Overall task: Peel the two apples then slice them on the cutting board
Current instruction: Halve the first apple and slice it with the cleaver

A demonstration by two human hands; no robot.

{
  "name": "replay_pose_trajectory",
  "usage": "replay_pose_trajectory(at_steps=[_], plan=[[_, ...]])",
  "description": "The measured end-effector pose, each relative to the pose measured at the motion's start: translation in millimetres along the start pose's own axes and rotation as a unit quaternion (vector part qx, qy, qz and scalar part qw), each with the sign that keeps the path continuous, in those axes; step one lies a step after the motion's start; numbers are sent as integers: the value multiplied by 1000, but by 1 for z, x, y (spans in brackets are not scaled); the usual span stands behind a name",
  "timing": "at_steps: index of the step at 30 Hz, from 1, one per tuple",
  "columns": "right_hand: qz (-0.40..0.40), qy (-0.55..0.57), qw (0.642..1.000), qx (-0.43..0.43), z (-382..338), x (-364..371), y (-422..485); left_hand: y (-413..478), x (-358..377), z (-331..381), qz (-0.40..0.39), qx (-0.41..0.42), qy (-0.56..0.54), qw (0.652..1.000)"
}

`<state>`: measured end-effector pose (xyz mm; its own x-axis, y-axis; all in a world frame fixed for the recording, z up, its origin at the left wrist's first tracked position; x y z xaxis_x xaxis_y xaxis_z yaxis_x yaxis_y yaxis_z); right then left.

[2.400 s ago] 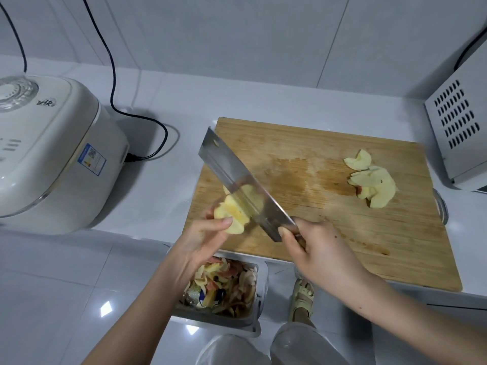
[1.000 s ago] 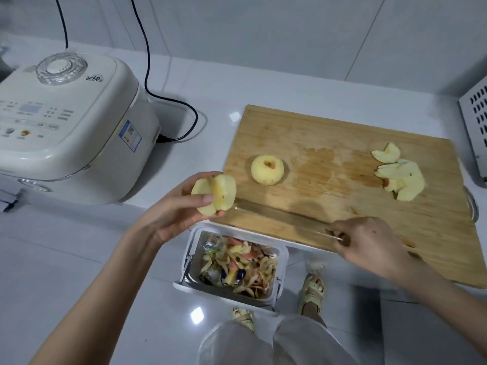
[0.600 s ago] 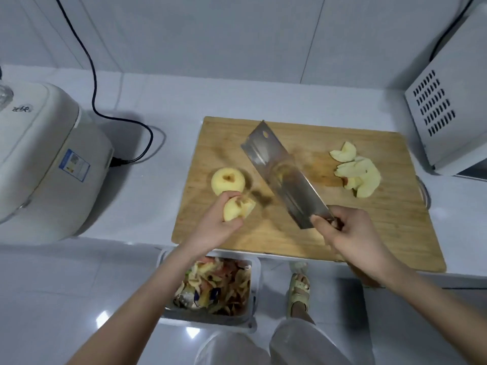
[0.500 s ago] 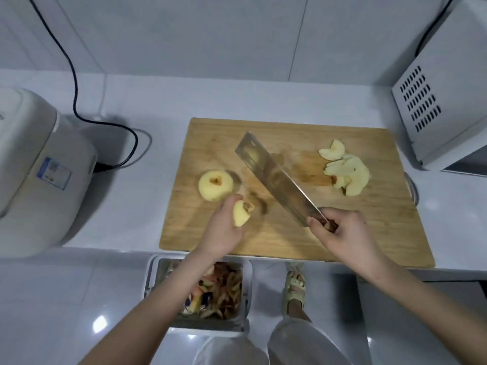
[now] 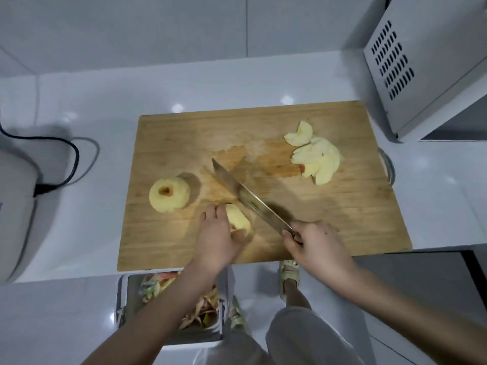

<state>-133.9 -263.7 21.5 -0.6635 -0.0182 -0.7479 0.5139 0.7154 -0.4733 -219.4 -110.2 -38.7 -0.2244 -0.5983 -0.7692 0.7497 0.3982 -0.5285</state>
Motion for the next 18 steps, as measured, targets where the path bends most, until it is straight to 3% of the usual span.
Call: replay_pose_trajectory(at_steps=[9, 18], plan=[[-55, 38, 998, -8, -3, 11, 8, 5, -8, -1, 21, -3, 13, 1000], [-96, -39, 994, 29, -15, 20, 15, 5, -7, -4, 32, 7, -2, 999]])
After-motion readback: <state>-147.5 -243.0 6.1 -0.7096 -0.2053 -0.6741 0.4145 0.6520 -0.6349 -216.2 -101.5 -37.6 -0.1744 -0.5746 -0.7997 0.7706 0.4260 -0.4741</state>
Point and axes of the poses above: each hand's wrist, its own y-axis towards the middle knuckle, its own x-axis out of the palm, z = x × y, the point moved 5 cm from there along y, towards the middle knuckle, and after that the axes turned 15 degrees about -z, right-handed, at the moved point
